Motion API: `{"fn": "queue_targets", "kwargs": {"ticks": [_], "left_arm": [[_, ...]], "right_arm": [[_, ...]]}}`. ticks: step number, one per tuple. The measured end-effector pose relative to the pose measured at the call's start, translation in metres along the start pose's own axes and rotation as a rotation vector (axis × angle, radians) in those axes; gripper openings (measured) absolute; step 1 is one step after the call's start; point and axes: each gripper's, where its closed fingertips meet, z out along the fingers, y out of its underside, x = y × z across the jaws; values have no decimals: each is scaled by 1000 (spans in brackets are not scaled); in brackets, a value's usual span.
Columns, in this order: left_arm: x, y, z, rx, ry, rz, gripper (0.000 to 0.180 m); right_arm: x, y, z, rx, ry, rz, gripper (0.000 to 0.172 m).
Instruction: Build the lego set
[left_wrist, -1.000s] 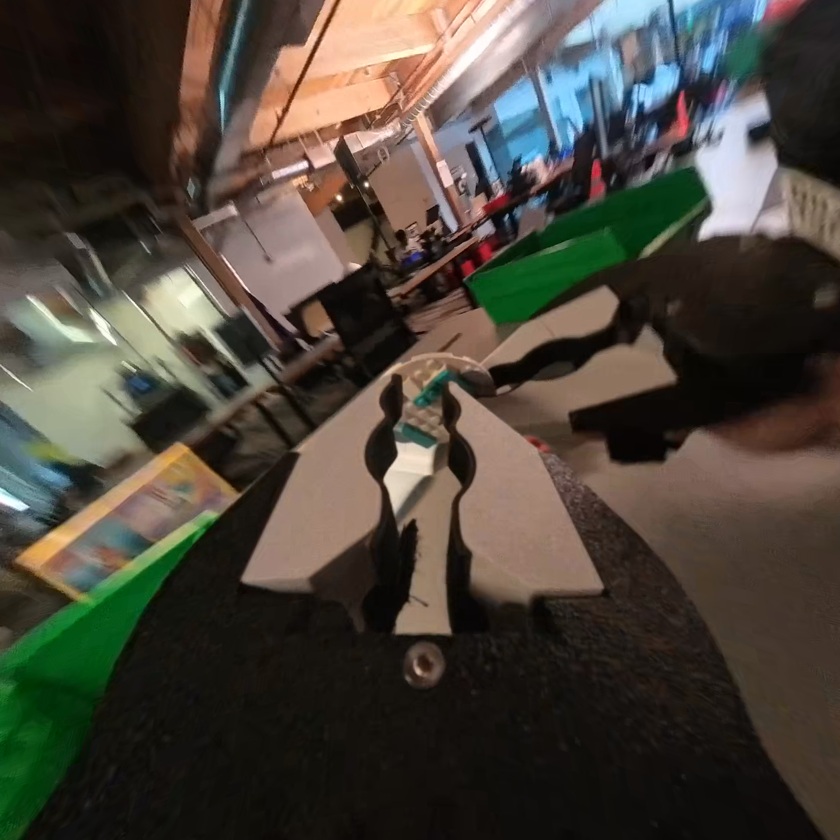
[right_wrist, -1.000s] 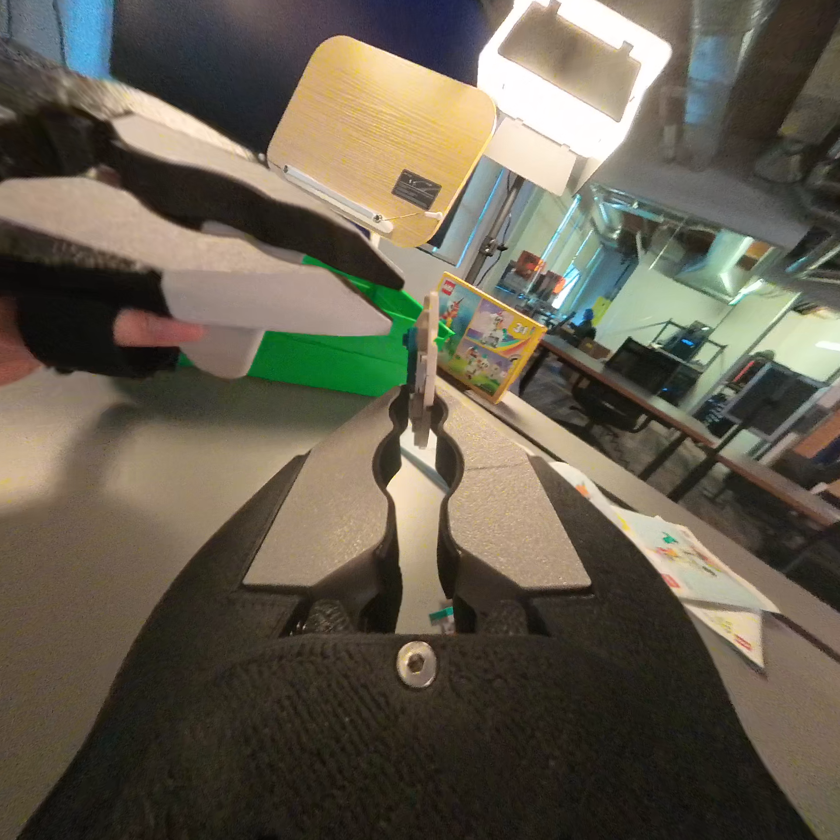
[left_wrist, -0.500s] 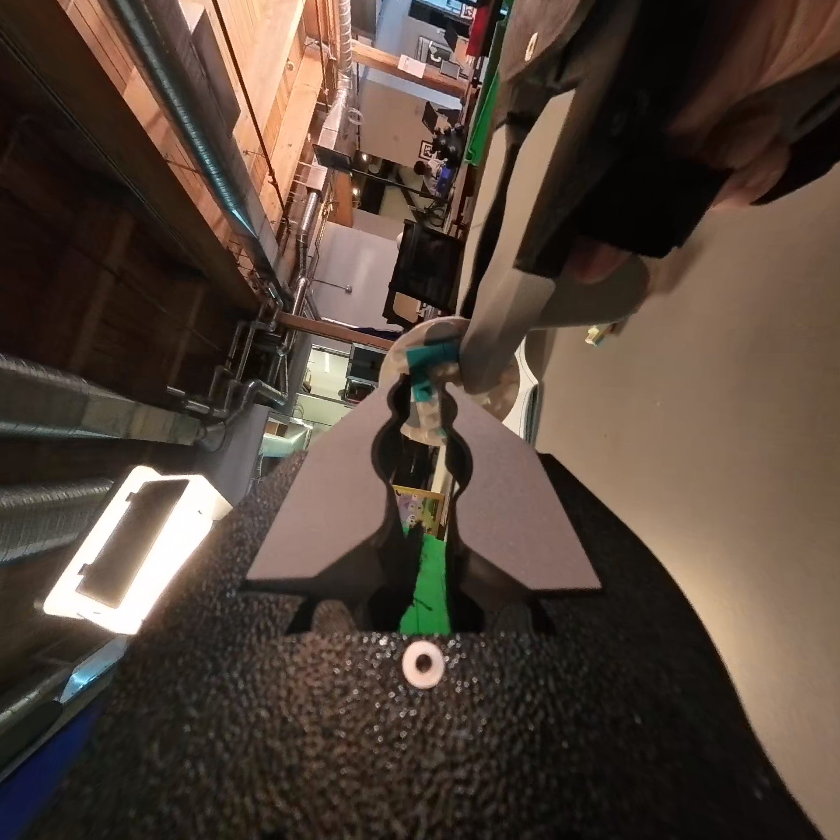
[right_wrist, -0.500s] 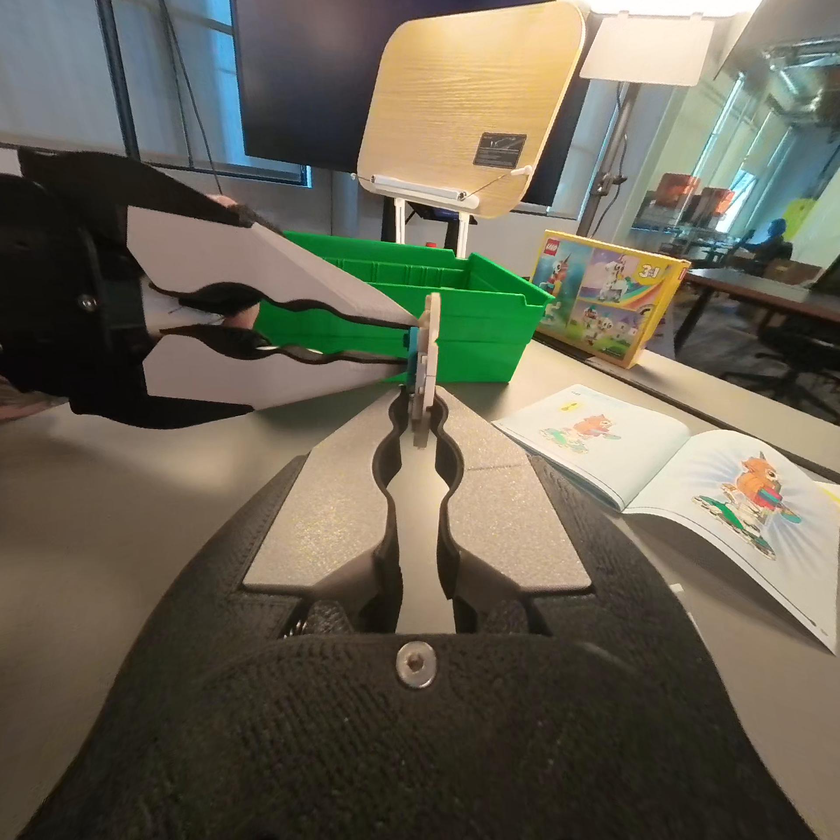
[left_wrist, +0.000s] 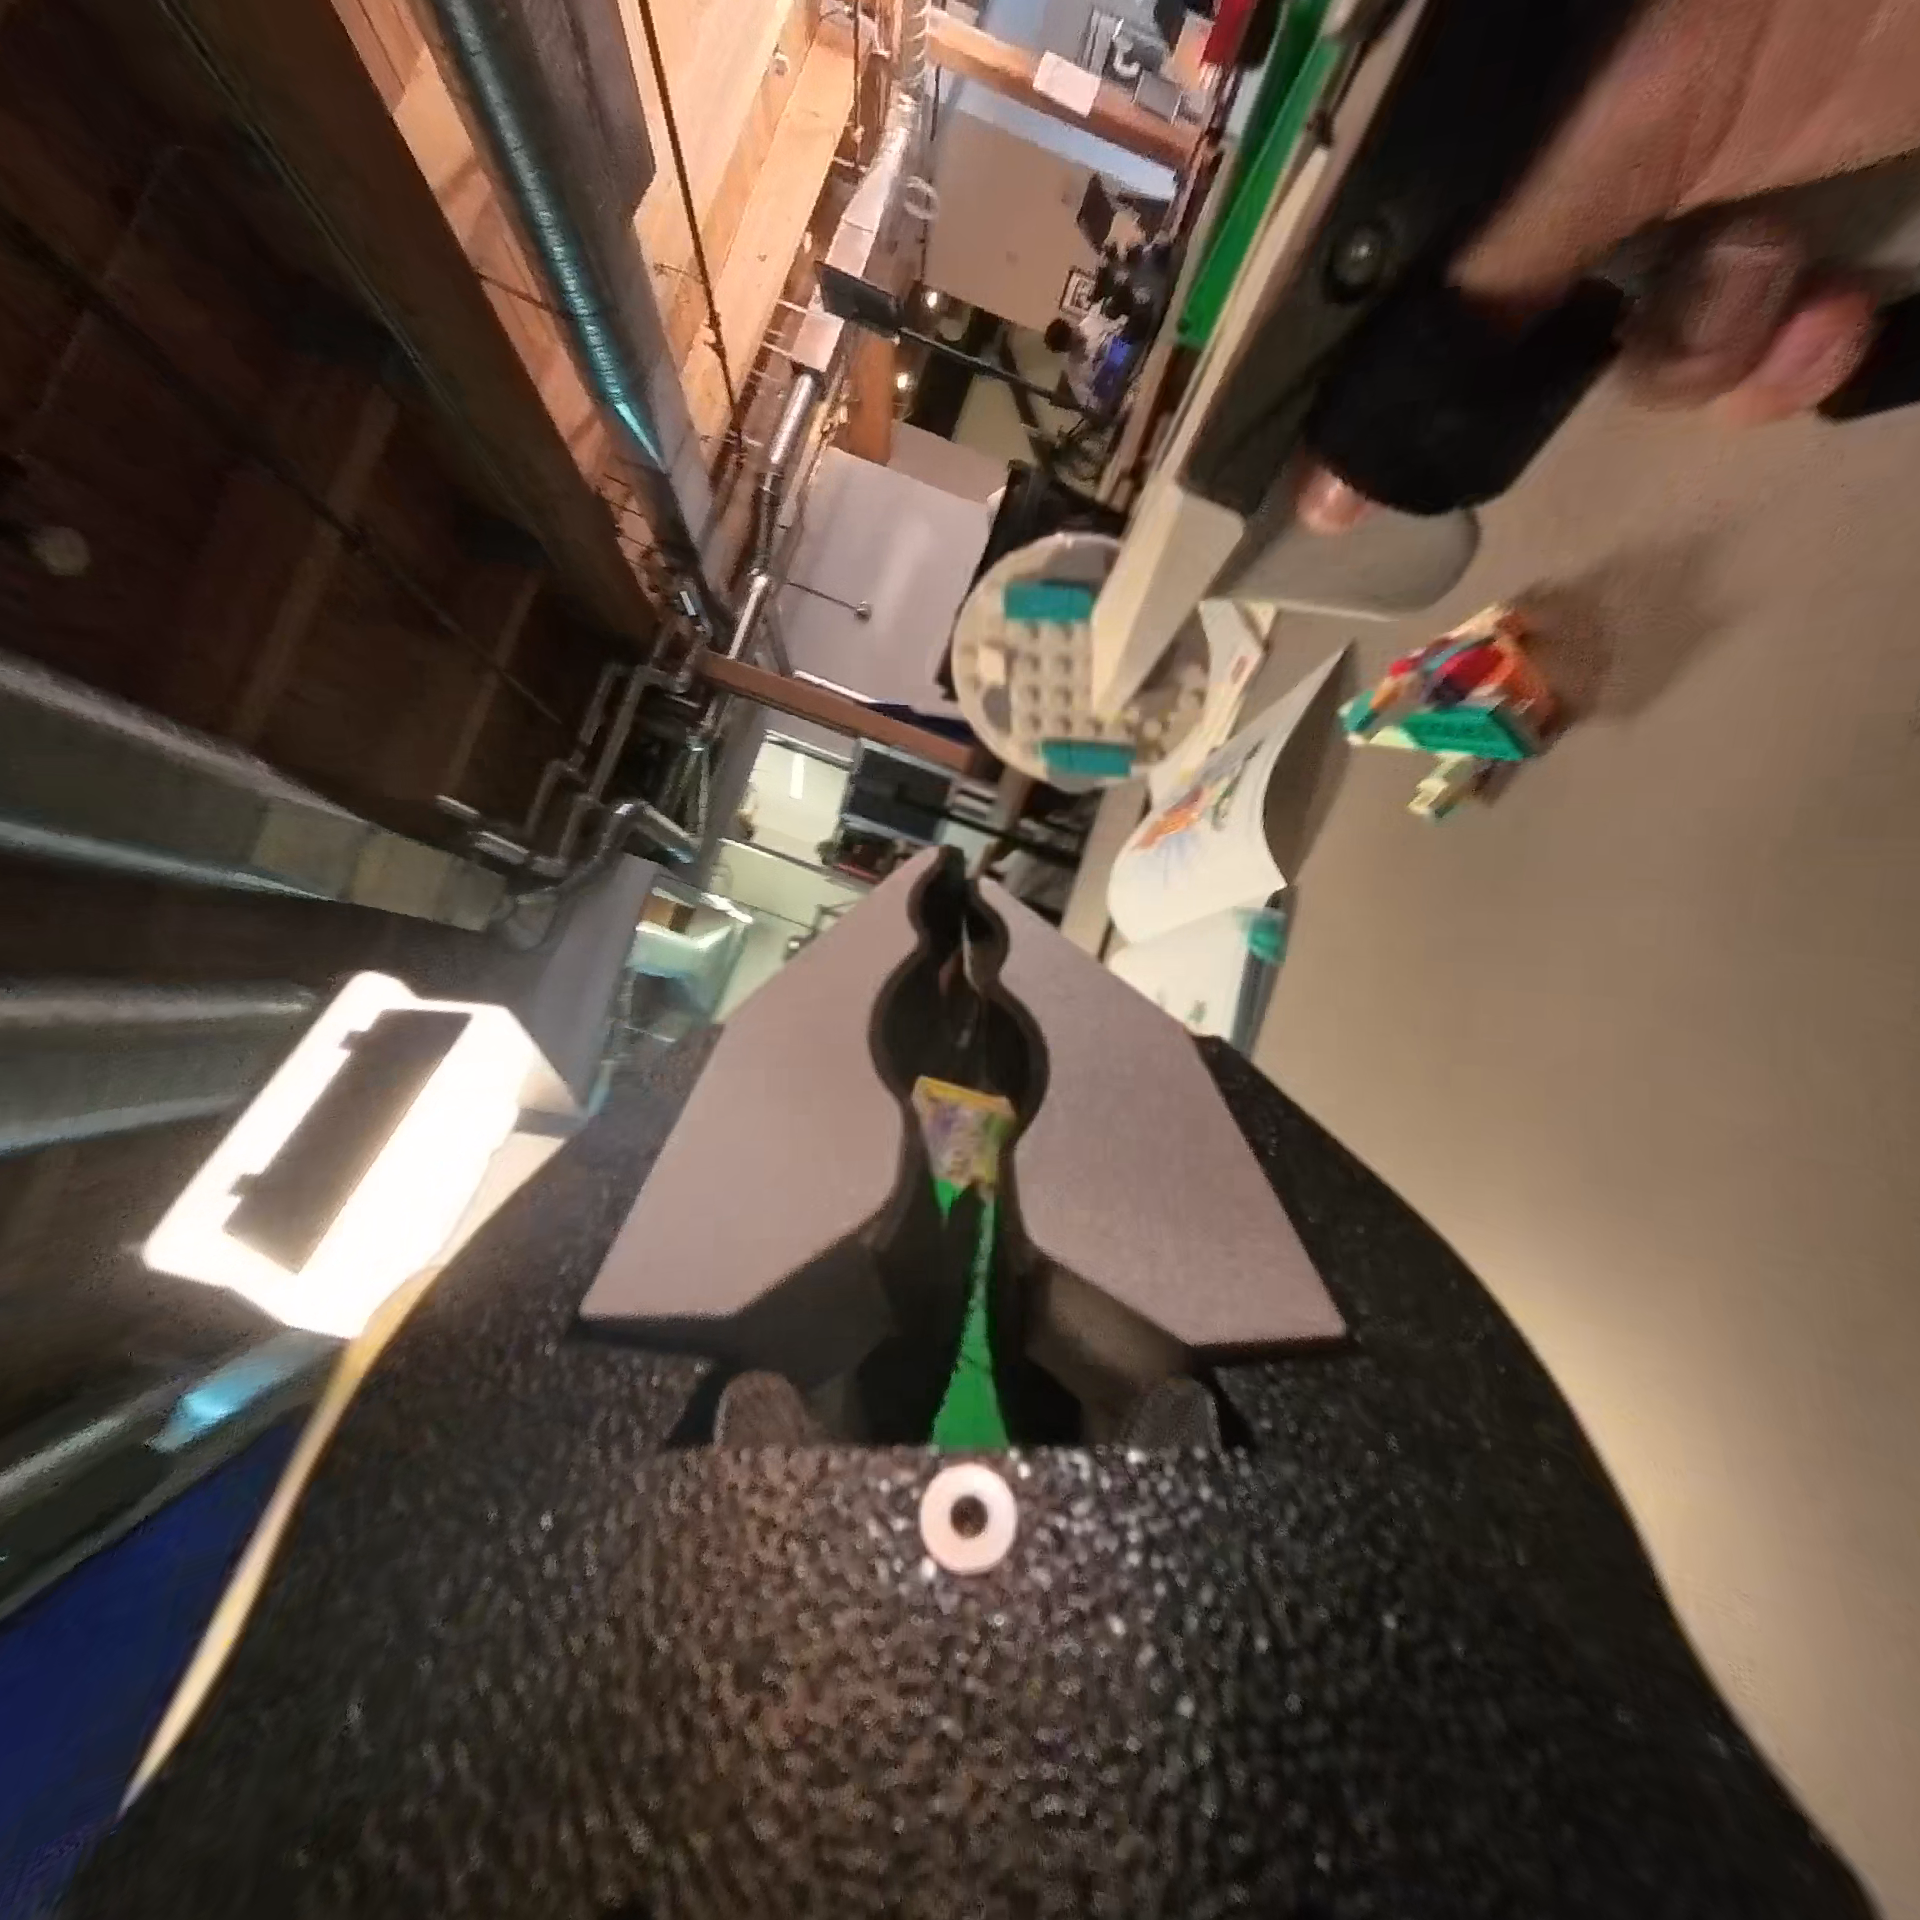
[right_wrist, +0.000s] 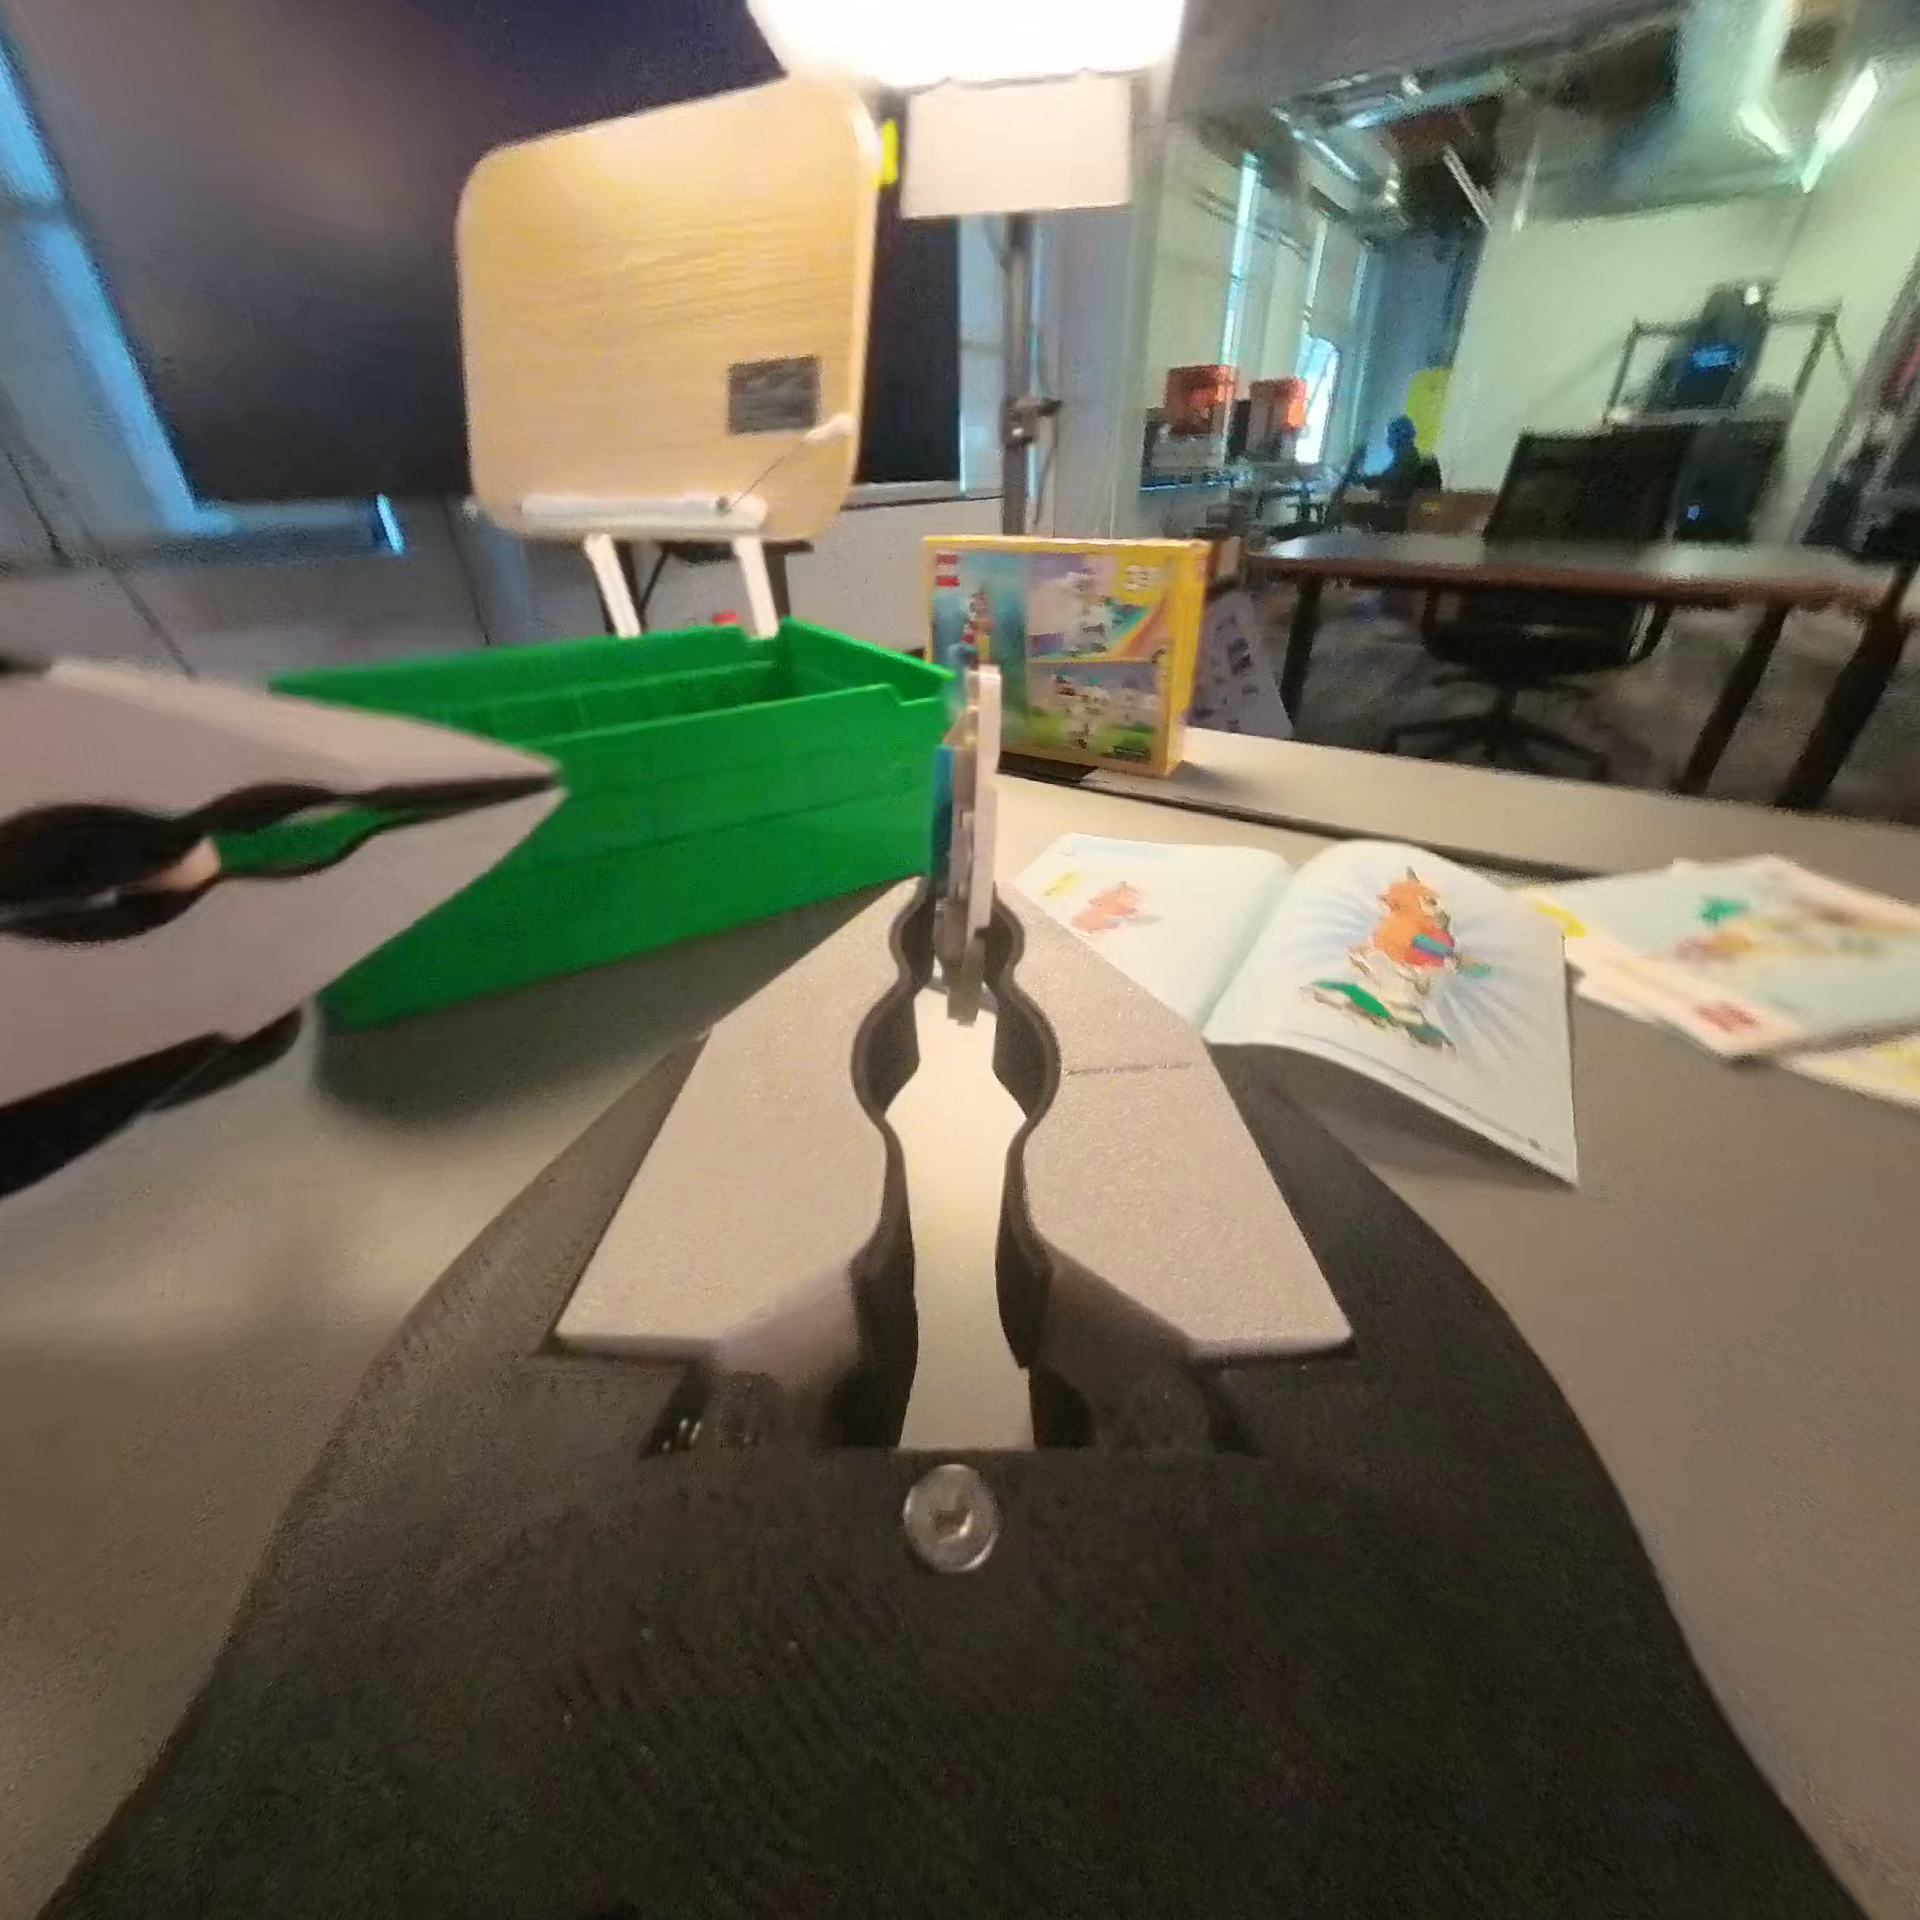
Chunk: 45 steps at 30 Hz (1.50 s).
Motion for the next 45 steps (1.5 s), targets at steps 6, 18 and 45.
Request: {"fn": "queue_targets", "kwargs": {"ticks": [6,18,45], "left_arm": [[3,-5,9,32,25,-77,0],[87,61,37,-299,562,-867,25],[-14,8,23,113,471,-750,0]], "right_arm": [[-15,5,5,-15,-93,56,6],[0,-11,-6,74,-16,-15,6],[4,-13,-8,95,-54,67,6]]}}
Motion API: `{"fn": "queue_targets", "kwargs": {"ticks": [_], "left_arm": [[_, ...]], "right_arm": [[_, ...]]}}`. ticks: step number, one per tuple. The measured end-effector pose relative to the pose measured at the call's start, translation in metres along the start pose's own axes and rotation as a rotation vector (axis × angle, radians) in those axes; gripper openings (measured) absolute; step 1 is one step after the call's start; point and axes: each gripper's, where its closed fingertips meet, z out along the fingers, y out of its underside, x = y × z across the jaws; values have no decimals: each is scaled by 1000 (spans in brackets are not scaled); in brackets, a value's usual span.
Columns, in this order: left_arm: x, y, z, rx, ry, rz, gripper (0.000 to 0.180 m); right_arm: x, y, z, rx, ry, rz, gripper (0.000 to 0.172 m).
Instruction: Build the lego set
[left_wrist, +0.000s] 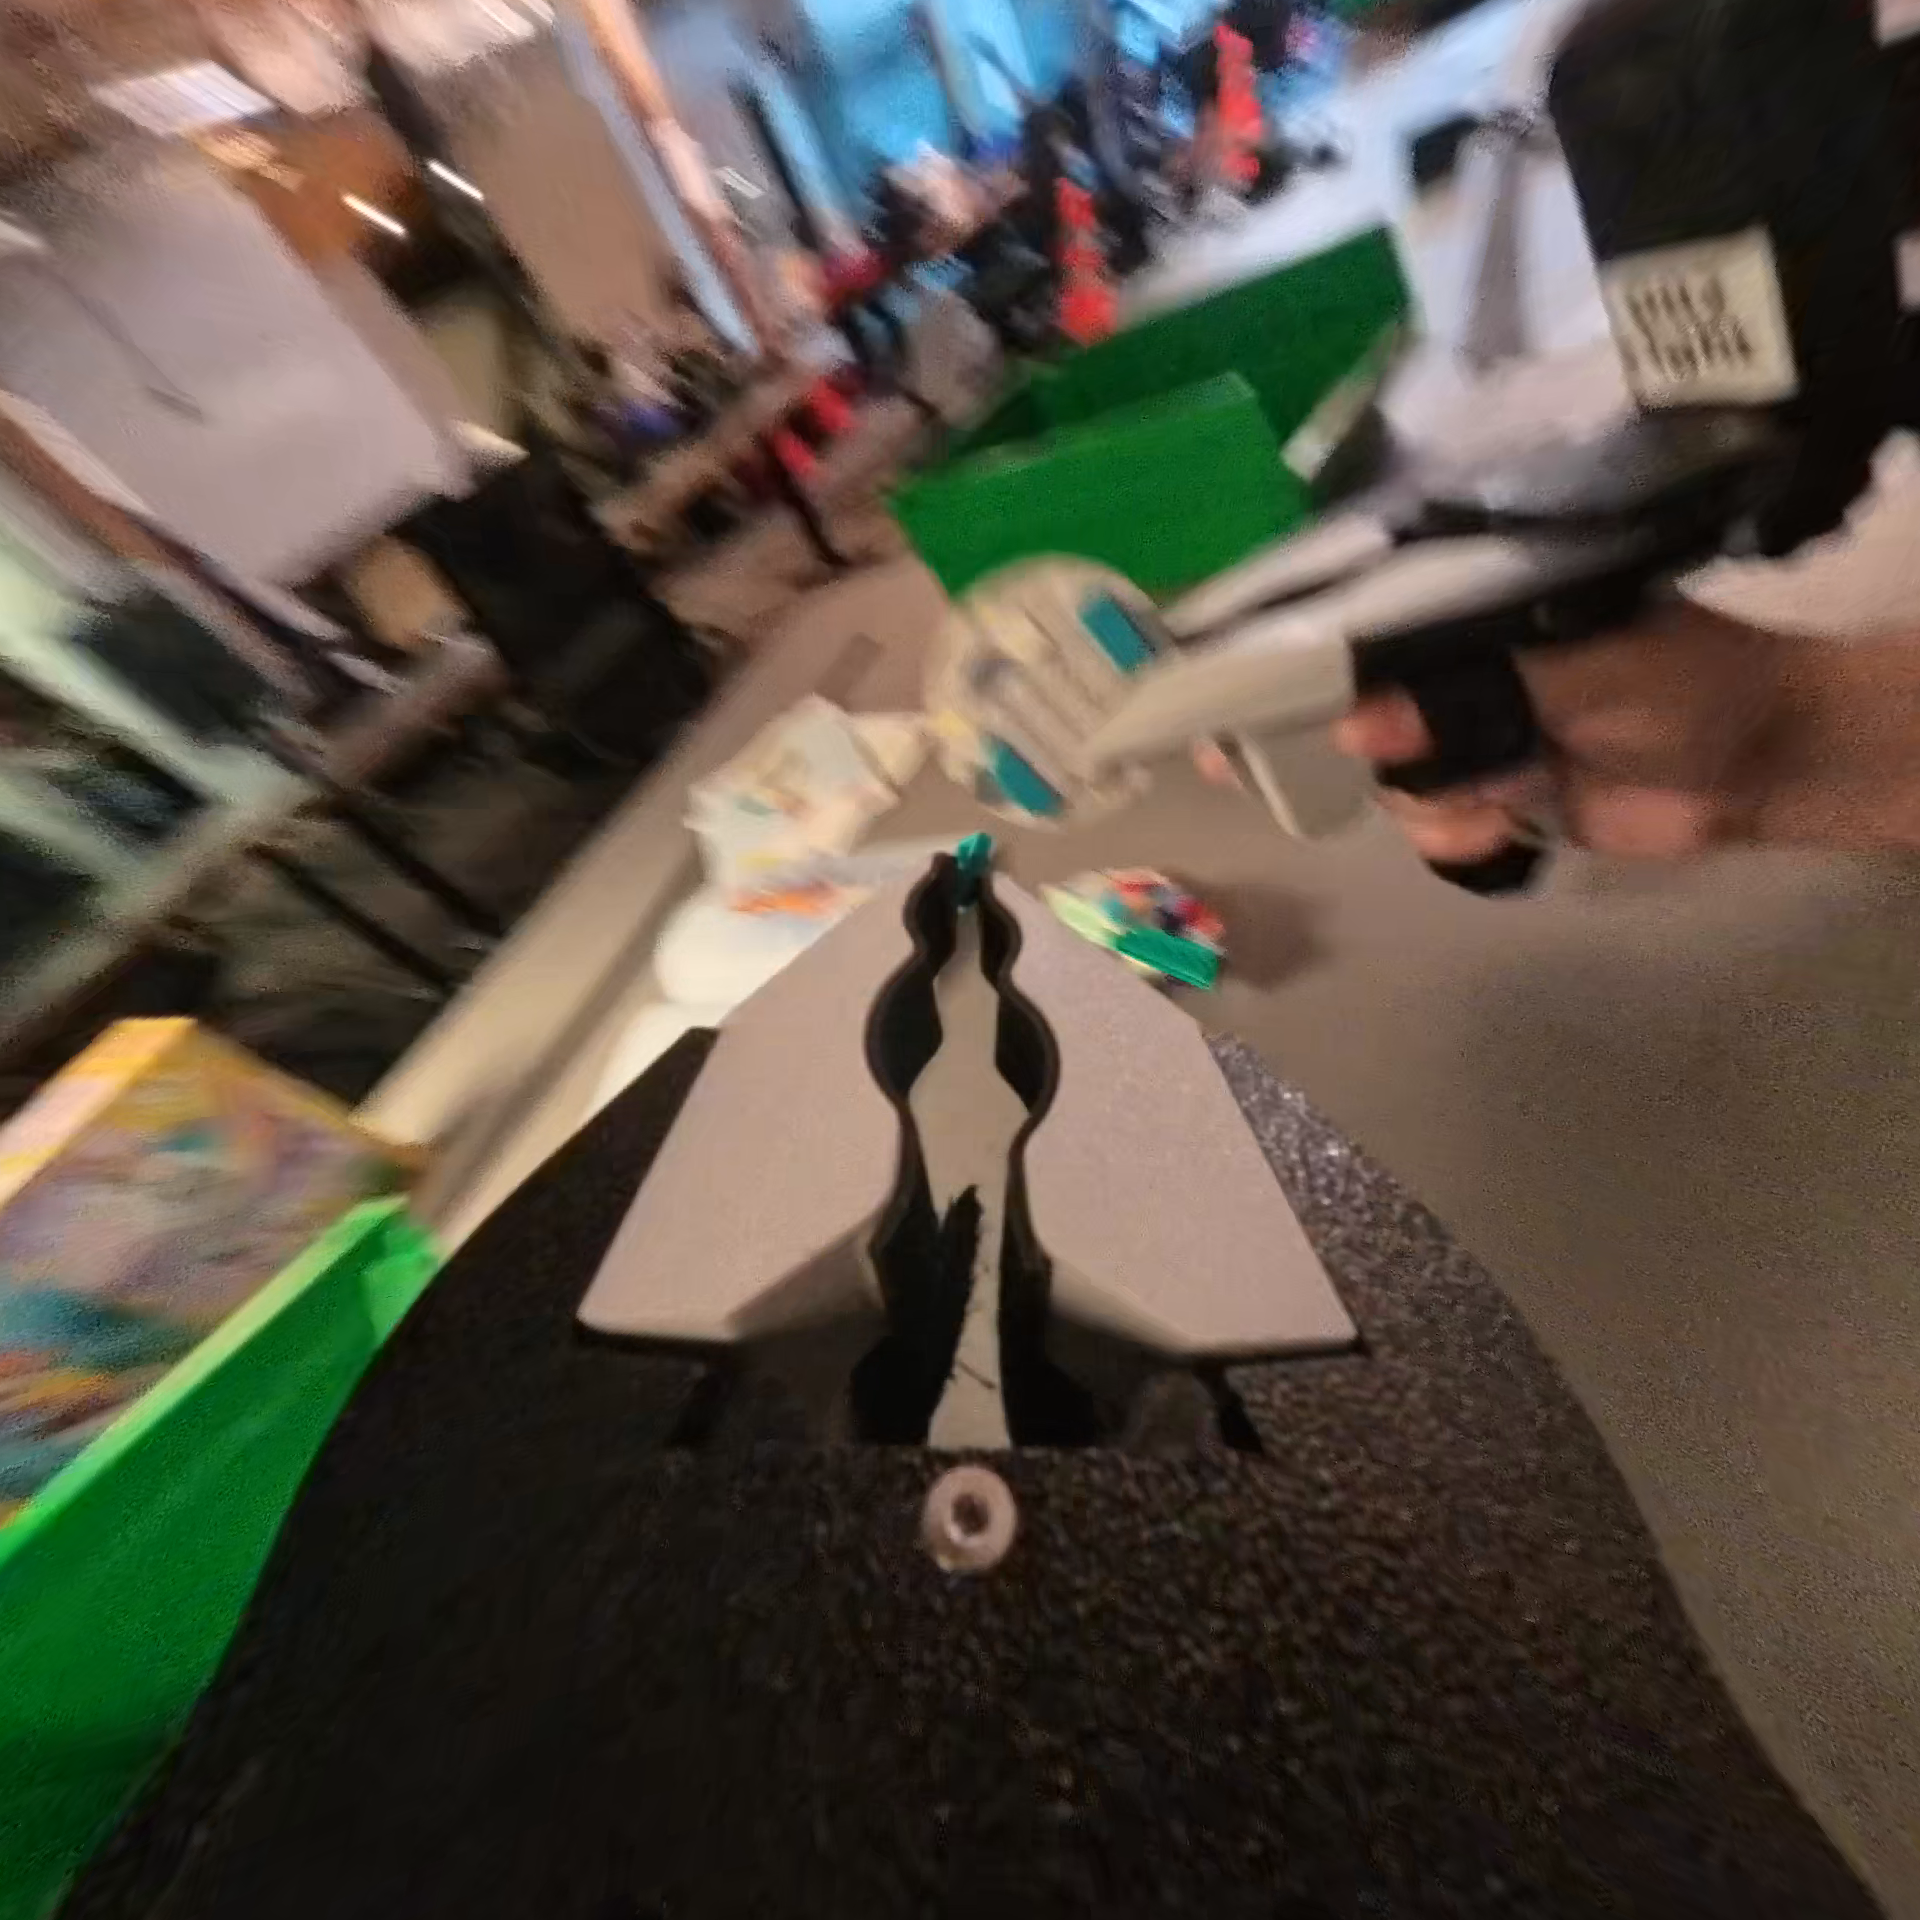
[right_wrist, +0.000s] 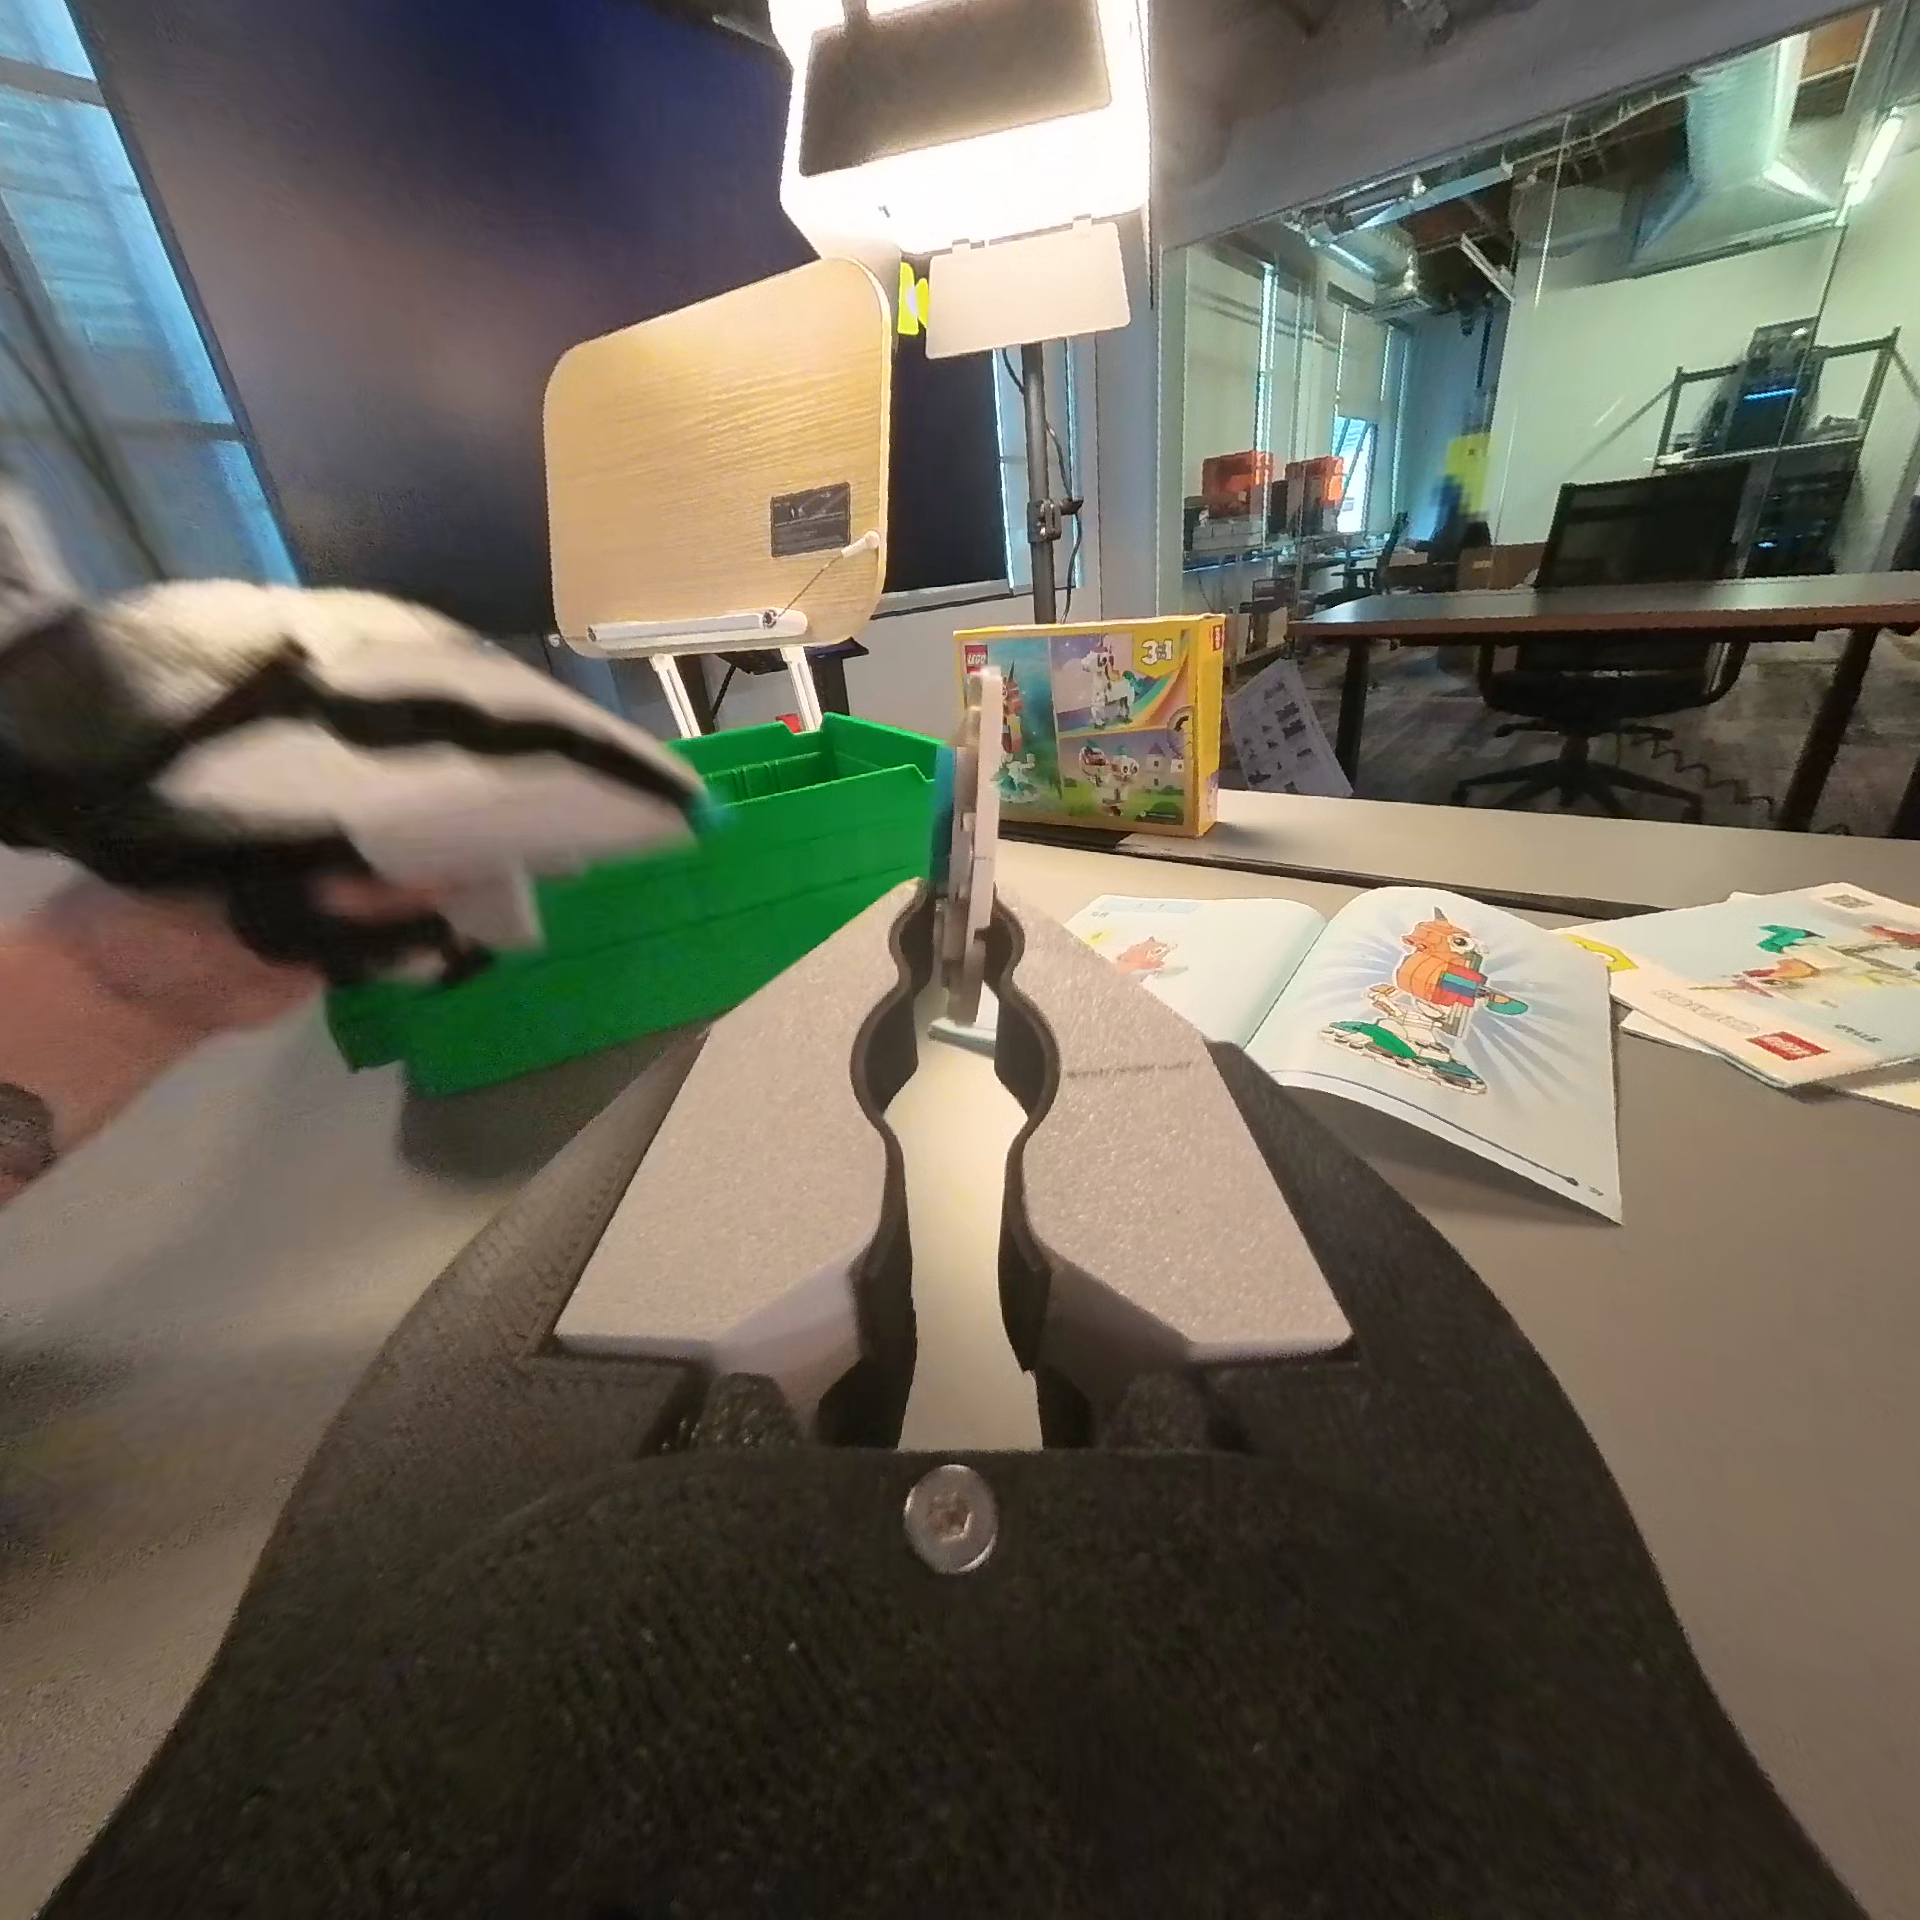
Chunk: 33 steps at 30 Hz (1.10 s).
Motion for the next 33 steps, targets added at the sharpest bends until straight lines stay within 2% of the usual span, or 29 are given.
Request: {"fn": "queue_targets", "kwargs": {"ticks": [2,3,4,6,9,11,15,19,22,24,25,27,29,31,33], "left_arm": [[-46,-21,-40,18,-247,3,0],[-72,-17,-61,-28,-374,-20,0],[-94,-5,-81,-101,-475,-46,0],[-124,41,-113,-337,-584,-97,0],[-135,121,-148,-753,-609,-135,0],[-130,157,-155,-890,-570,-203,0],[-117,193,-151,-973,-503,-333,3],[-113,203,-150,-999,-508,-365,14],[-129,184,-165,-994,-662,-283,15],[-140,141,-168,-886,-803,-144,11],[-137,113,-157,-784,-808,-76,8],[-108,60,-113,-531,-672,39,5],[-57,18,-67,-293,-432,105,3],[-13,-8,-39,-135,-258,186,9],[11,-15,-24,-96,-198,320,13]], "right_arm": [[-2,0,1,-2,-11,3,6],[-4,1,1,-5,-18,3,6],[-6,2,2,-10,-28,2,6],[-12,5,4,-25,-51,-3,6],[-21,8,6,-38,-106,38,6],[-26,8,7,-34,-160,106,6],[-26,8,7,-35,-200,194,6],[-25,9,6,-37,-211,226,6],[-27,9,6,-39,-215,220,6],[-28,10,7,-43,-213,197,6],[-29,9,7,-43,-208,171,6],[-33,8,7,-38,-200,92,6],[-39,8,7,-39,-200,6,6],[-46,11,7,-51,-213,-61,6],[-51,16,8,-73,-230,-89,6]]}}
